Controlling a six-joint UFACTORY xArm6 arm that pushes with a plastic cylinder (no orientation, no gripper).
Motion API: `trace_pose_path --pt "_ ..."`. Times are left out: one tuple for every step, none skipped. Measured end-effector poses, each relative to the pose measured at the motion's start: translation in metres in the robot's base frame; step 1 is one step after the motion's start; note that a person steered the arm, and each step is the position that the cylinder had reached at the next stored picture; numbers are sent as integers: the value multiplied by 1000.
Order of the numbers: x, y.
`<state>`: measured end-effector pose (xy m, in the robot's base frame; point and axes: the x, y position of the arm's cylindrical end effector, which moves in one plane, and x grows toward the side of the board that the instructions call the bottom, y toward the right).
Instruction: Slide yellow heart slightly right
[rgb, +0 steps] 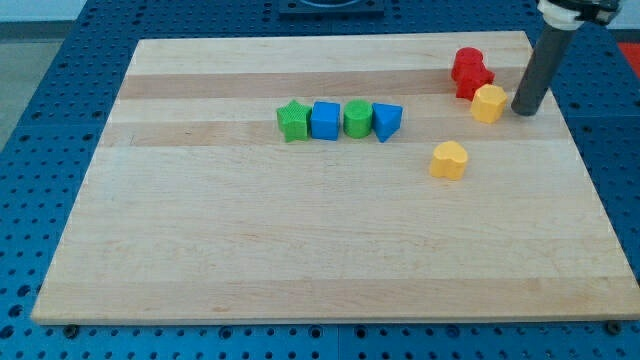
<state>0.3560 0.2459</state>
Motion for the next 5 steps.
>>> trace_pose_path --pt "0 -7" --pt "0 -19" --pt "0 -23" --pt "0 -20" --pt "2 0"
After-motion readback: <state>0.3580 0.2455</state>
